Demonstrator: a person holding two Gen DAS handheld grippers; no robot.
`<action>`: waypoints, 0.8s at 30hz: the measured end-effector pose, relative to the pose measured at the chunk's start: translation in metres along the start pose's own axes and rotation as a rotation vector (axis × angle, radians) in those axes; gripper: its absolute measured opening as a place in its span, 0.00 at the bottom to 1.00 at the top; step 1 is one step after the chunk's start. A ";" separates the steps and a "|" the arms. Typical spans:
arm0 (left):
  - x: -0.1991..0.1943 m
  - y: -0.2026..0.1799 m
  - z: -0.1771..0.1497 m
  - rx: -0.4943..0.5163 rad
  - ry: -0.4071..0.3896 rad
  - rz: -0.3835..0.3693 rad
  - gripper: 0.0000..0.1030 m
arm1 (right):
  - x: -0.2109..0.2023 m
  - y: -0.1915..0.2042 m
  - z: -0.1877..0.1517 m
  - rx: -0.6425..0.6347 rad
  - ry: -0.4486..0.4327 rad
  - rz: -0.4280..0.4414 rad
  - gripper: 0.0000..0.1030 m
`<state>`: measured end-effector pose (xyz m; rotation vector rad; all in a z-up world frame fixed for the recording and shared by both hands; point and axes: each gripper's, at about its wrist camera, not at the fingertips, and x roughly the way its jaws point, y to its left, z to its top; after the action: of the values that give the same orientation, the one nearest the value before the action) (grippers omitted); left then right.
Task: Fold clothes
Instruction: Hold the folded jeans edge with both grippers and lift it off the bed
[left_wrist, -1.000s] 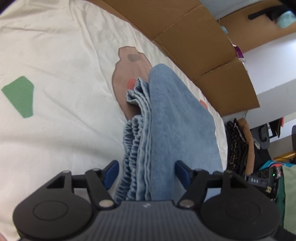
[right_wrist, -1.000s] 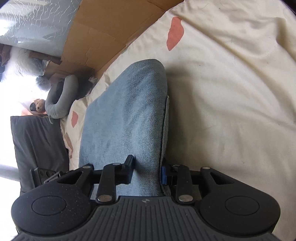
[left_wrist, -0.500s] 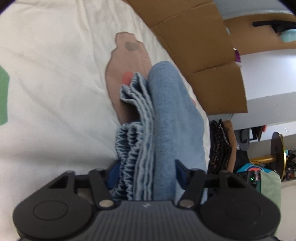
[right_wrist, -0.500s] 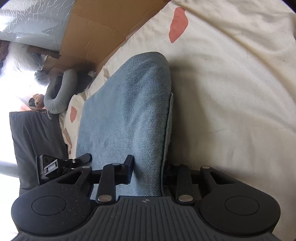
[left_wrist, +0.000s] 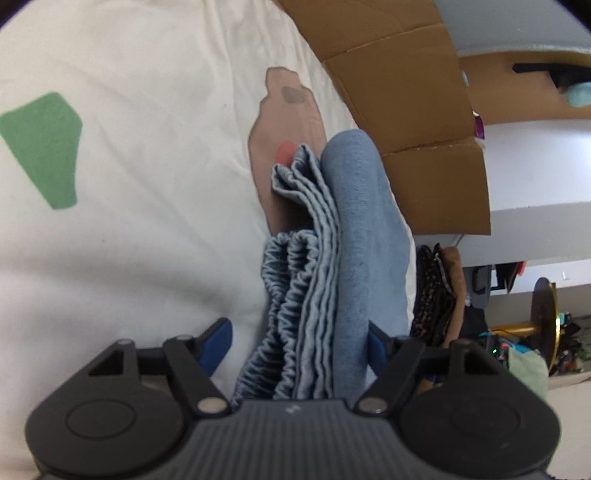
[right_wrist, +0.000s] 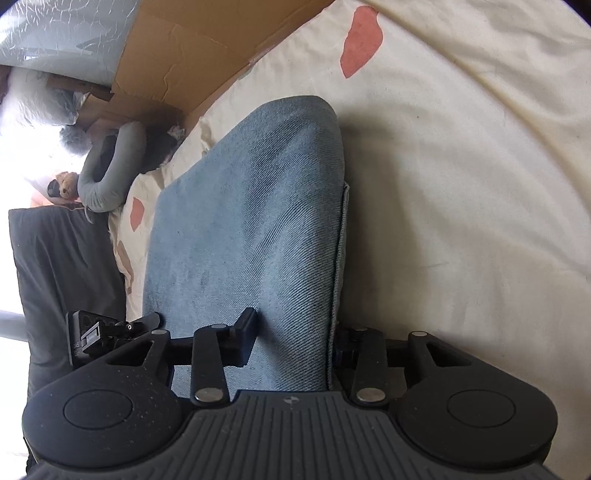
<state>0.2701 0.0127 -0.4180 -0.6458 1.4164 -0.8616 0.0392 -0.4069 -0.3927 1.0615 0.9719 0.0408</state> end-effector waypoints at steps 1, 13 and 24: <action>0.003 0.000 0.001 -0.003 0.004 -0.008 0.74 | 0.001 -0.001 -0.001 0.003 -0.001 0.004 0.44; 0.033 -0.008 0.011 -0.022 0.059 -0.093 0.70 | 0.006 -0.006 -0.001 0.020 -0.009 0.049 0.46; 0.048 -0.029 0.003 0.012 0.106 -0.110 0.52 | -0.021 0.000 0.002 -0.008 -0.041 0.056 0.20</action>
<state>0.2675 -0.0436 -0.4210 -0.6822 1.4799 -1.0023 0.0280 -0.4184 -0.3790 1.0786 0.9041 0.0689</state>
